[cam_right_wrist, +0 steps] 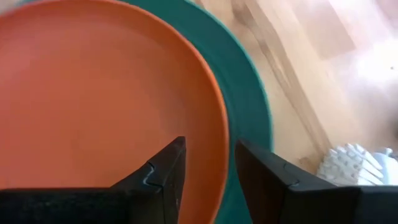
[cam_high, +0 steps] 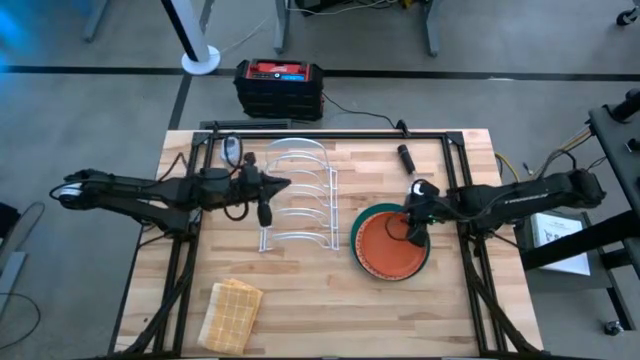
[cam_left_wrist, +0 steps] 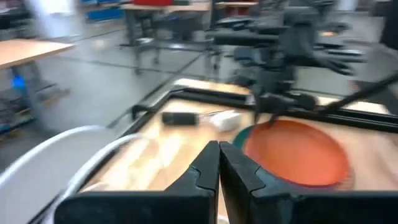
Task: Sort dishes
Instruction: Put the orange plate into the dish rack
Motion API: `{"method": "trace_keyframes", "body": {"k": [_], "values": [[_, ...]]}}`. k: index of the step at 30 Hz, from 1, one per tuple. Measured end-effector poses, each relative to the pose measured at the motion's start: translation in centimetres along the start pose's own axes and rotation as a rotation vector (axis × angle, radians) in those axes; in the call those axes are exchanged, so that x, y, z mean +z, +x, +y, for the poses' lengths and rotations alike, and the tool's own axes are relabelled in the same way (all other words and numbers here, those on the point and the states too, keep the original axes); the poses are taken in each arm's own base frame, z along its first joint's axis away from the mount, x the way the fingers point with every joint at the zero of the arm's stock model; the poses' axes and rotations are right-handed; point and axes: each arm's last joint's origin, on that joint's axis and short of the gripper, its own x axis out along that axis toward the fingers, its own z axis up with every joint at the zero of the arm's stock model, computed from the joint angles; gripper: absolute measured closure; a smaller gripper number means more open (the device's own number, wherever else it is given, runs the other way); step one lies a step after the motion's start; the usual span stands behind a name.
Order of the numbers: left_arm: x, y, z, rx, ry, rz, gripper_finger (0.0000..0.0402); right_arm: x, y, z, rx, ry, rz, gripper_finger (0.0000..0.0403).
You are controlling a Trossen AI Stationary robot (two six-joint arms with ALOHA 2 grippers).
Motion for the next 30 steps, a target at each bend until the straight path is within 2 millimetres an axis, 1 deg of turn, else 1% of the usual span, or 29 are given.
{"method": "trace_keyframes", "body": {"k": [3,6,8,12,14,20,30], "values": [[0.2,-0.5,-0.2,-0.022,0.009,-0.016,0.0401,0.1,0.2,0.1,-0.007,-0.006,0.004,0.027],[0.2,-0.6,-0.1,0.004,0.028,-0.013,0.0401,0.5,0.0,0.1,-0.006,-0.004,-0.002,0.0274],[-0.1,-0.7,0.1,0.067,0.042,0.019,0.0401,0.8,-0.2,0.2,-0.004,-0.002,-0.008,0.0278],[-1.1,-0.8,0.7,0.247,0.022,0.099,0.0401,0.9,-0.2,0.2,-0.007,0.001,0.002,0.0288],[-1.5,-0.9,0.9,0.293,0.006,0.13,0.0401,0.7,-0.2,0.2,-0.015,-0.002,0.025,0.0293],[-1.5,-1.0,0.9,0.297,-0.008,0.128,0.0401,0.5,-0.1,0.1,-0.039,0.024,0.047,0.0301],[-1.5,-1.1,0.9,0.302,-0.001,0.126,0.0401,0.4,0.4,0.2,-0.053,0.036,0.074,0.0278]]}}
